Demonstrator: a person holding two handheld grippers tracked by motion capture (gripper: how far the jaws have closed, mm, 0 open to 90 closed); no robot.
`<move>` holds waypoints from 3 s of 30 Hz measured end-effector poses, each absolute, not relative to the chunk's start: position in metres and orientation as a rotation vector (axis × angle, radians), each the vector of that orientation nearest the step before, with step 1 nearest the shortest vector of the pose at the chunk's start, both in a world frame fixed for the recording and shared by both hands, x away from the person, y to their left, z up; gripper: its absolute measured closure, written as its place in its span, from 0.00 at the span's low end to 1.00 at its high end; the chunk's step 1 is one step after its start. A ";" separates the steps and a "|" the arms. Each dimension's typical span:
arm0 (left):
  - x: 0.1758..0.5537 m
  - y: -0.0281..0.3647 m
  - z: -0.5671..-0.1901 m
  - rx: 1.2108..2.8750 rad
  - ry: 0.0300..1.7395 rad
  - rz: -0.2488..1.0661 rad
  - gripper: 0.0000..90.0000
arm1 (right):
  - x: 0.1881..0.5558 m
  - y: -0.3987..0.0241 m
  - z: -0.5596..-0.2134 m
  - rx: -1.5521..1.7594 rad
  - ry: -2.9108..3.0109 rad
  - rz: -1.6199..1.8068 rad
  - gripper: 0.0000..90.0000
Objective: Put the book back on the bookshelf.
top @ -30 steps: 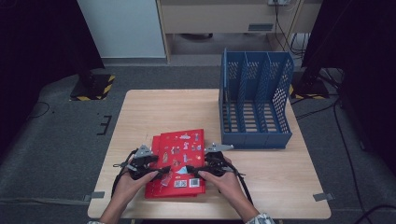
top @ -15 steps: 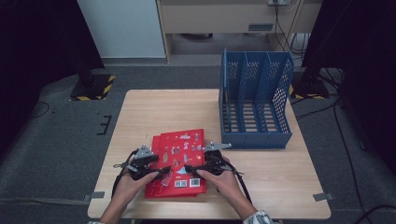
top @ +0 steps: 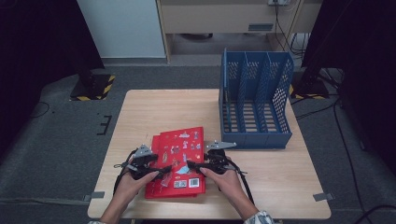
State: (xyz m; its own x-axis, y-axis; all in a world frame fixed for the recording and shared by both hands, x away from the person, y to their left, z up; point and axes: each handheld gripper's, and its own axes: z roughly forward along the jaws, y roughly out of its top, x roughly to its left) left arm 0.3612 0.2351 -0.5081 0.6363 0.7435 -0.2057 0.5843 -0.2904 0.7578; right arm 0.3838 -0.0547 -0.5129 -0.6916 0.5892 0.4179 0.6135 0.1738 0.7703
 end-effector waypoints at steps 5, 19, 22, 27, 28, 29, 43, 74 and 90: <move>0.363 0.238 -0.508 1.962 1.060 0.222 0.07 | 0.382 -0.055 -0.506 -1.186 -2.388 -1.665 0.44; 0.365 0.239 -0.511 1.932 1.067 0.171 0.10 | 0.387 -0.056 -0.502 -1.183 -2.360 -1.609 0.43; 0.366 0.238 -0.512 1.932 1.078 0.172 0.09 | 0.389 -0.053 -0.505 -1.171 -2.393 -1.559 0.38; 0.367 0.237 -0.514 1.947 1.076 0.171 0.07 | 0.392 -0.051 -0.509 -1.147 -2.391 -1.501 0.33; 0.366 0.237 -0.514 1.951 1.074 0.177 0.07 | 0.392 -0.051 -0.510 -1.139 -2.398 -1.488 0.31; 0.366 0.236 -0.514 1.956 1.071 0.186 0.07 | 0.393 -0.051 -0.511 -1.135 -2.404 -1.471 0.29; 0.367 0.231 -0.515 2.000 1.033 0.235 0.05 | 0.394 -0.048 -0.523 -1.160 -2.413 -1.397 0.19; 0.375 0.236 -0.511 1.962 1.055 0.220 0.39 | 0.400 -0.046 -0.530 -1.164 -2.392 -1.393 0.14; 0.371 0.233 -0.506 1.962 1.024 0.239 0.43 | 0.399 -0.056 -0.513 -1.207 -2.356 -1.514 0.37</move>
State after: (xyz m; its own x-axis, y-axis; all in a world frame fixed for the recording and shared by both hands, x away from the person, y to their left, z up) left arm 0.3709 0.2325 -0.5061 0.6407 0.7378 -0.2123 0.5674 -0.2688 0.7783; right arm 0.3986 -0.0559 -0.5131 -0.6832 0.5644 0.4634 0.6558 0.1952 0.7292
